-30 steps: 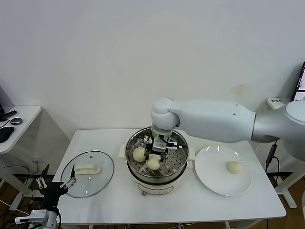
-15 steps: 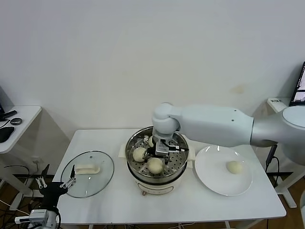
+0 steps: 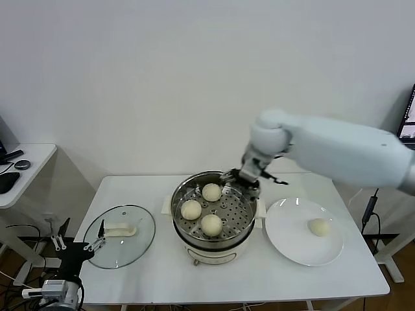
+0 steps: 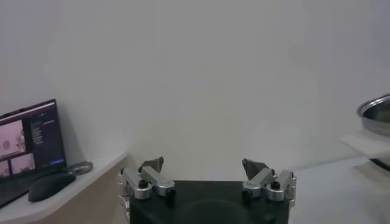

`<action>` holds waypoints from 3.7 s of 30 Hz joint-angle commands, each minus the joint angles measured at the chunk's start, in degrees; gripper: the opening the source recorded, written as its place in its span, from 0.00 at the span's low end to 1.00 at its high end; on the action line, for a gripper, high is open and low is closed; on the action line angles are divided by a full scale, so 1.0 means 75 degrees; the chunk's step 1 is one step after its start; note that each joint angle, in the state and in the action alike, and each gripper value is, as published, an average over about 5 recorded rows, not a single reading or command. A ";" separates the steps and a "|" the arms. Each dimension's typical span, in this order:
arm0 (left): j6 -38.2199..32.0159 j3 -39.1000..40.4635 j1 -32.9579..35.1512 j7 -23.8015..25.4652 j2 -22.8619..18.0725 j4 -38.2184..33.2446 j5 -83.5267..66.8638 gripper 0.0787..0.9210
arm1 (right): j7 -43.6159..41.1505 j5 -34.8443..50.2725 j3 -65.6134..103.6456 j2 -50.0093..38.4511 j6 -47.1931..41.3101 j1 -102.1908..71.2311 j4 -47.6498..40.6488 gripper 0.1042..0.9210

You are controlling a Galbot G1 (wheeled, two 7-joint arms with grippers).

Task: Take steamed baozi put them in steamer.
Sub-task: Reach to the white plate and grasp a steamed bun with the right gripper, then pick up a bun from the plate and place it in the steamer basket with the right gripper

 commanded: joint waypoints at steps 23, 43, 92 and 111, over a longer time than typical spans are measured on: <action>0.0116 0.0130 0.0152 0.0035 0.0041 -0.0112 0.0366 0.88 | 0.0096 -0.2497 0.5646 -0.2908 -0.1282 -0.6290 -0.2077 0.88; 0.0113 -0.0043 0.0258 0.0014 -0.0008 -0.0169 0.0364 0.88 | 0.0318 -0.3456 0.6080 -0.1244 -0.0917 -0.6624 -0.3662 0.88; 0.0037 0.0233 0.0025 -0.0028 0.0089 0.0013 0.0339 0.88 | 0.2525 0.4506 -0.0867 -0.0004 -0.6315 0.1103 0.1328 0.41; -0.0011 0.0037 0.0074 -0.0052 0.0026 0.0085 0.0205 0.88 | 0.2975 0.2905 -0.0196 0.0591 -0.6688 -0.1473 0.0114 0.41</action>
